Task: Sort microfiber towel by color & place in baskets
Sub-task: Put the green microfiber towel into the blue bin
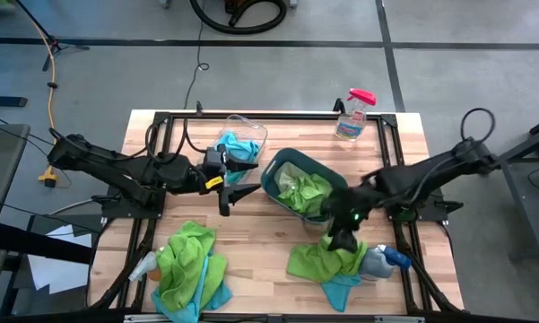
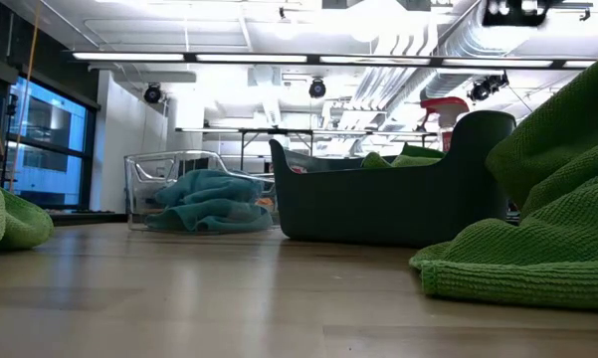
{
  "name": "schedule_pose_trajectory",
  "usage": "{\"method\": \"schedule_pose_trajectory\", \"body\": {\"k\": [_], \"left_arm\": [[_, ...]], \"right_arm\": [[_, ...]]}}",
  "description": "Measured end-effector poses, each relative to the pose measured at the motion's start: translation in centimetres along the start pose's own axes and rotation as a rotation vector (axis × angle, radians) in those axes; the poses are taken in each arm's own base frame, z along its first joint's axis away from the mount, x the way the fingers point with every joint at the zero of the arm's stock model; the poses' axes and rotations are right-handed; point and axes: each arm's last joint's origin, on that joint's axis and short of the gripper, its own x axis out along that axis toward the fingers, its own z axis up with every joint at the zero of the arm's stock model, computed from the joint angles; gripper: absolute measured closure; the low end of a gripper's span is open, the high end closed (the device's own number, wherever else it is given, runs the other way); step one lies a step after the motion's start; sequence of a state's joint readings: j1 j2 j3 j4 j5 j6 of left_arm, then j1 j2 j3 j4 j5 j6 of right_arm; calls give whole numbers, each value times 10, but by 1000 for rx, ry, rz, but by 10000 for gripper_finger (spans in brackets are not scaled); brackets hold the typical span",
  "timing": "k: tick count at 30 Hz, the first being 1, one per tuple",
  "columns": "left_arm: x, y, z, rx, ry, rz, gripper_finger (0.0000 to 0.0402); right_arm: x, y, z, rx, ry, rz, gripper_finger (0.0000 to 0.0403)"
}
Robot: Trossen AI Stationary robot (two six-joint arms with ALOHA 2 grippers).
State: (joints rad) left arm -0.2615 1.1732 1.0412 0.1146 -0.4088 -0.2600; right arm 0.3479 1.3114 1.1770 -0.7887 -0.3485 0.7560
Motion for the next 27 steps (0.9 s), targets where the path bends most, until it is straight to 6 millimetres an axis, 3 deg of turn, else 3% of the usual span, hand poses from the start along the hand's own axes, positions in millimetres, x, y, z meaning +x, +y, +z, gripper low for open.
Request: {"method": "schedule_pose_trajectory", "body": {"k": [5, 10, 19, 23, 27], "left_arm": [[0, 0, -1, 2, 5, 1, 122], [0, 0, -1, 6, 11, 3, 122], [0, 0, -2, 10, 19, 5, 122], [0, 0, -2, 10, 19, 4, 122], [0, 1, -2, 42, 18, 4, 122]], "right_arm": [[40, -5, -12, -30, 185, -156, 139], [71, -13, -16, -55, 204, -373, 139], [96, -16, -22, -78, 250, -455, 148], [96, -15, -24, -86, 257, -467, 224], [93, -16, -26, -81, 275, -471, 374]]}}
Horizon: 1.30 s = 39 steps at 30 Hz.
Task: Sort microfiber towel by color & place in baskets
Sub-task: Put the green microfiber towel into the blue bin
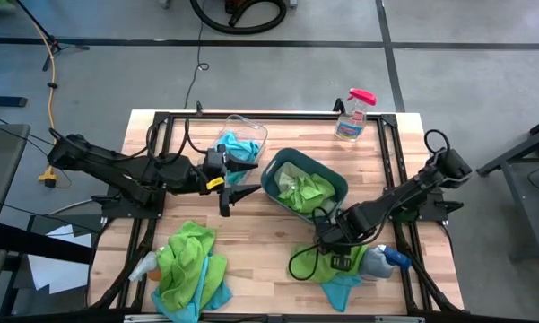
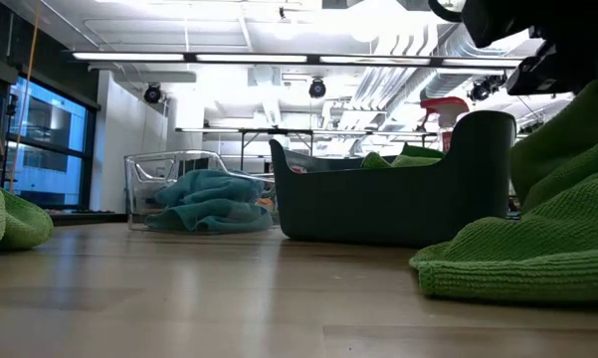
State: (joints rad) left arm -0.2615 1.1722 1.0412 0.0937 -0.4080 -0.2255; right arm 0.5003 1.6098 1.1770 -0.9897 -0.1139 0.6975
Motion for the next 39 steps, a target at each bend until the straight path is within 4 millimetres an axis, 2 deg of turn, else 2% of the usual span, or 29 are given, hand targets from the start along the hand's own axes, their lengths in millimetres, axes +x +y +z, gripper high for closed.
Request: {"method": "schedule_pose_trajectory", "body": {"k": [3, 5, 10, 15, 17, 20, 24, 32, 39], "left_arm": [[-2, 1, 3, 22, -12, 1, 122], [-5, 2, 5, 42, -24, 24, 122], [-11, 6, 11, 124, -57, 116, 122], [-12, 6, 13, 151, -67, 132, 122], [-12, 6, 13, 152, -67, 130, 122], [-13, 3, 13, 150, -70, 115, 122], [-16, -4, 16, 142, -82, 84, 122], [-15, -16, 29, 154, -97, 37, 122], [5, -17, 29, 99, -55, -15, 122]], "right_arm": [[-12, 1, 1, -11, -16, 34, 381], [-33, 2, 5, -55, -55, 64, 394], [-109, -1, 17, -201, -228, 114, 399], [-189, -11, 24, -310, -461, 105, 401], [-215, -16, 26, -335, -577, 82, 401], [-243, -26, 27, -336, -700, 27, 402], [-256, -37, 35, -328, -799, -24, 402], [-260, -41, 66, -493, -1007, -64, 402], [-259, -39, 92, -627, -1121, -60, 403]]}}
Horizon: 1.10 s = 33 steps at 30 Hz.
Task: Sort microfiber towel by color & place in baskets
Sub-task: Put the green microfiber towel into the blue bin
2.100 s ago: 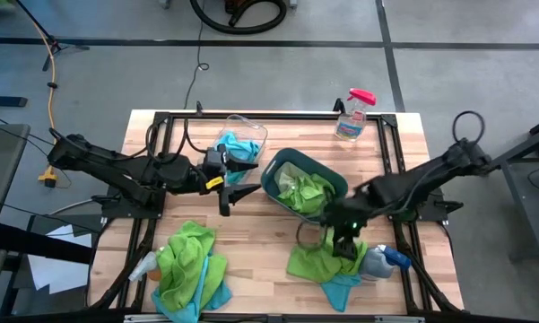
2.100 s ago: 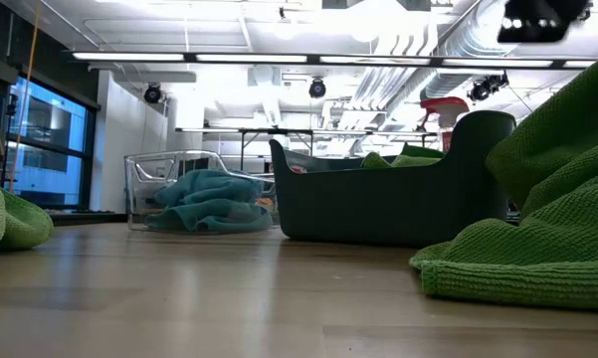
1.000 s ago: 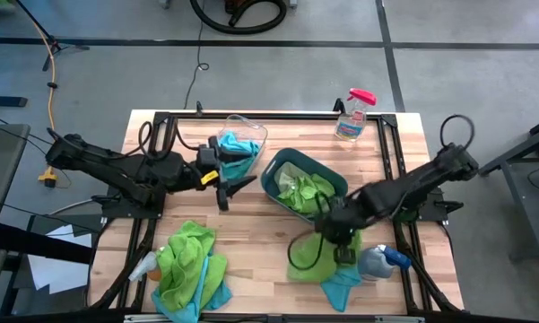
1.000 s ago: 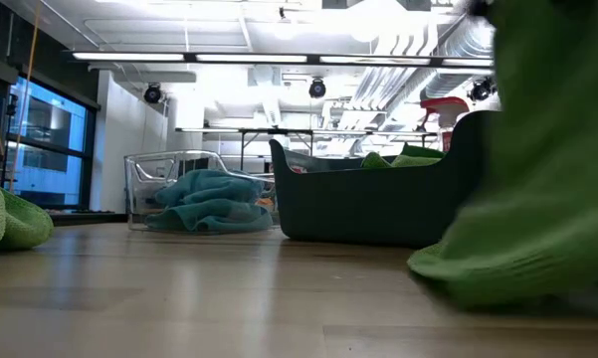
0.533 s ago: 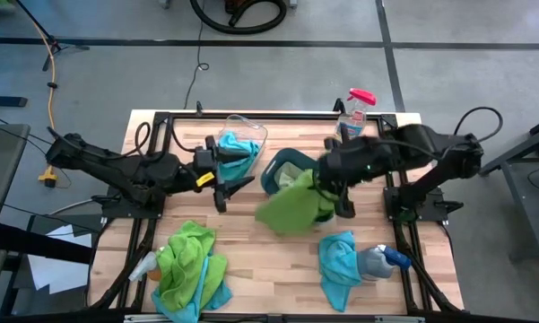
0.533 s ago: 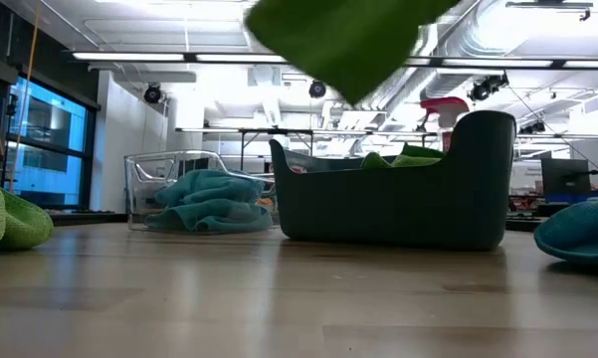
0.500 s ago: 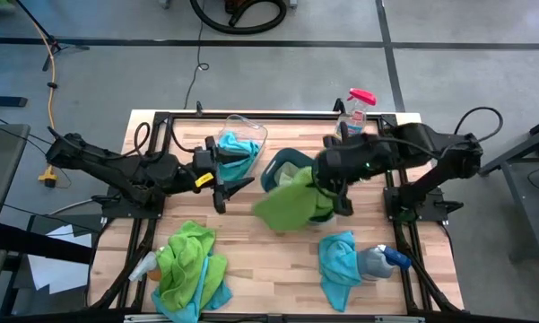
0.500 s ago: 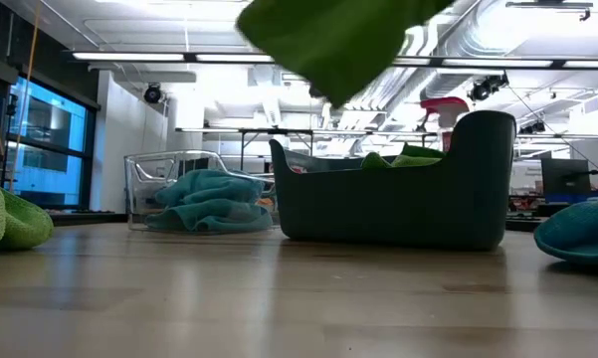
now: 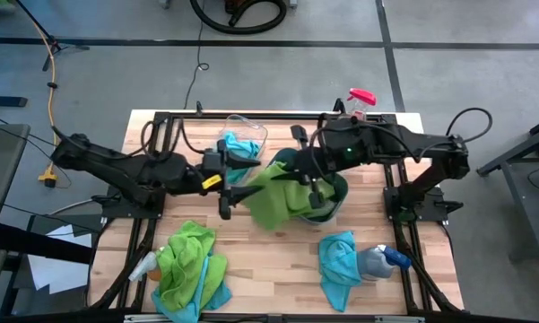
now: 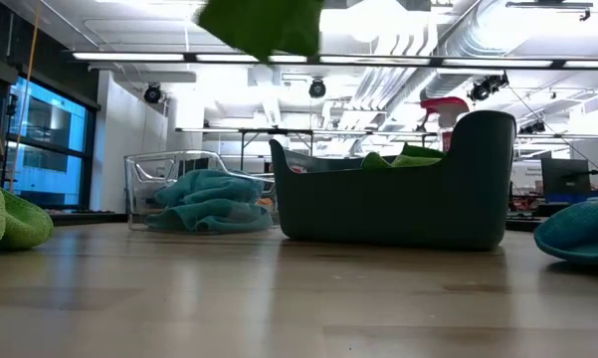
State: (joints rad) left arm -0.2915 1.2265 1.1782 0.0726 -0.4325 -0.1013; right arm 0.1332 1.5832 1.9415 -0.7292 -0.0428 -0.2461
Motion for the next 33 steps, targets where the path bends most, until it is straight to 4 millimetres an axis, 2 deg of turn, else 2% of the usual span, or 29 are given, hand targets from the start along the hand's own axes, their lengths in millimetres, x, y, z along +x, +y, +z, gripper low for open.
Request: {"method": "schedule_pose_trajectory", "body": {"k": [13, 19, 22, 24, 27, 28, 33], "left_arm": [[40, 1, -35, -32, 132, -99, 122], [44, 0, -38, -26, 127, -101, 135], [43, 1, -35, -1, 108, -76, 187], [41, 3, -34, 2, 109, -57, 250], [37, 7, -31, 30, 128, -47, 363], [35, 8, -31, 37, 139, -42, 381], [20, 18, -29, 70, 222, 46, 397]], "right_arm": [[2, -3, 11, -101, -116, -19, 403], [2, -3, 10, -99, -103, -15, 403], [2, -3, 10, -97, -102, -14, 403], [2, -3, 10, -97, -102, -14, 403], [2, -3, 10, -89, -100, -13, 397], [2, -3, 10, -78, -97, -13, 391], [1, -5, 6, 5, -39, -89, 326]]}}
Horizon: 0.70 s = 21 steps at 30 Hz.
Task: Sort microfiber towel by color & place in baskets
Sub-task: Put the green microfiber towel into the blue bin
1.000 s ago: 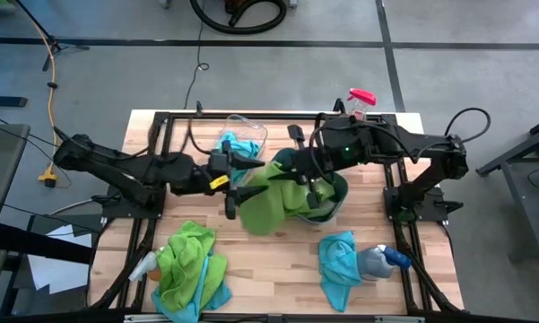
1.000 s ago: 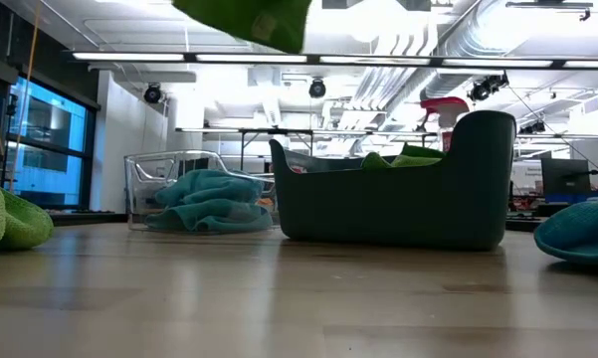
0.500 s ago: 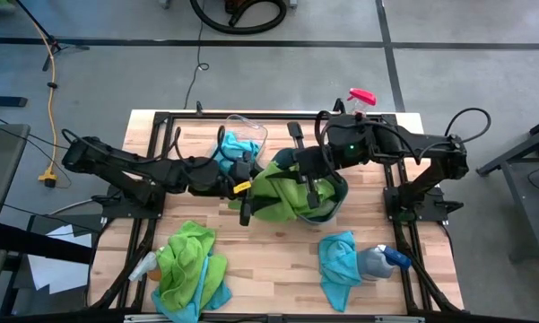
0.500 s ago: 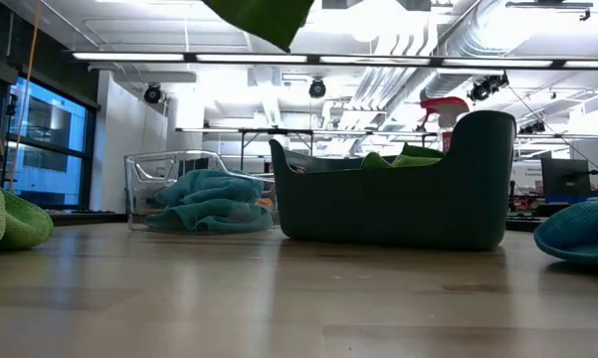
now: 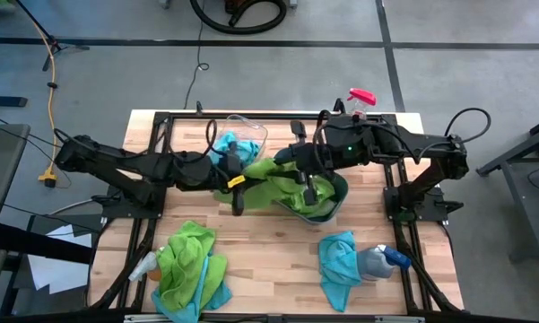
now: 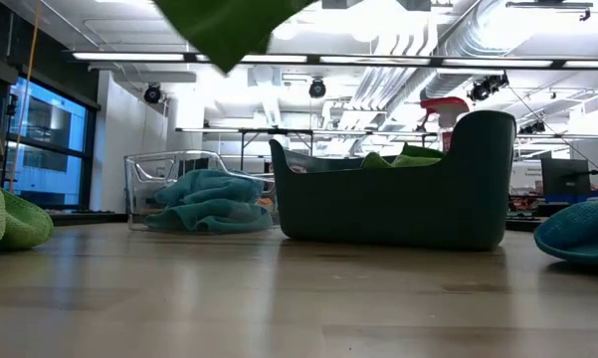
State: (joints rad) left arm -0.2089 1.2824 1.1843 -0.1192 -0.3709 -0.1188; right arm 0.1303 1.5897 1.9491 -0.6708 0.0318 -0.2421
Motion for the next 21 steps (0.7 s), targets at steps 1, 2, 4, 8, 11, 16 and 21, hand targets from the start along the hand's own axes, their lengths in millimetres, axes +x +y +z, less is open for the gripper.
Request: {"method": "schedule_pose_trajectory", "body": {"k": [1, 2, 4, 8, 11, 16, 21], "left_arm": [[-5, 3, 0, 10, 22, 29, 398], [-11, 6, -1, 20, 43, 63, 398], [-23, 13, 0, 36, 67, 132, 399], [-49, 25, 6, 35, 67, 238, 400], [-67, 33, 11, 26, 26, 285, 401], [-82, 40, 5, -19, -67, 301, 401], [-70, 42, -9, -76, -241, 273, 401]], "right_arm": [[-2, -1, -2, 6, 29, -34, 308], [-4, -1, -3, 11, 49, -66, 288], [-11, -2, -5, 11, 91, -110, 251], [-26, -3, -10, 40, 169, -146, 196], [-40, -4, -17, 77, 244, -143, 178], [-65, -6, -32, 159, 408, -181, 174], [-88, -6, -39, 206, 496, -265, 174]]}}
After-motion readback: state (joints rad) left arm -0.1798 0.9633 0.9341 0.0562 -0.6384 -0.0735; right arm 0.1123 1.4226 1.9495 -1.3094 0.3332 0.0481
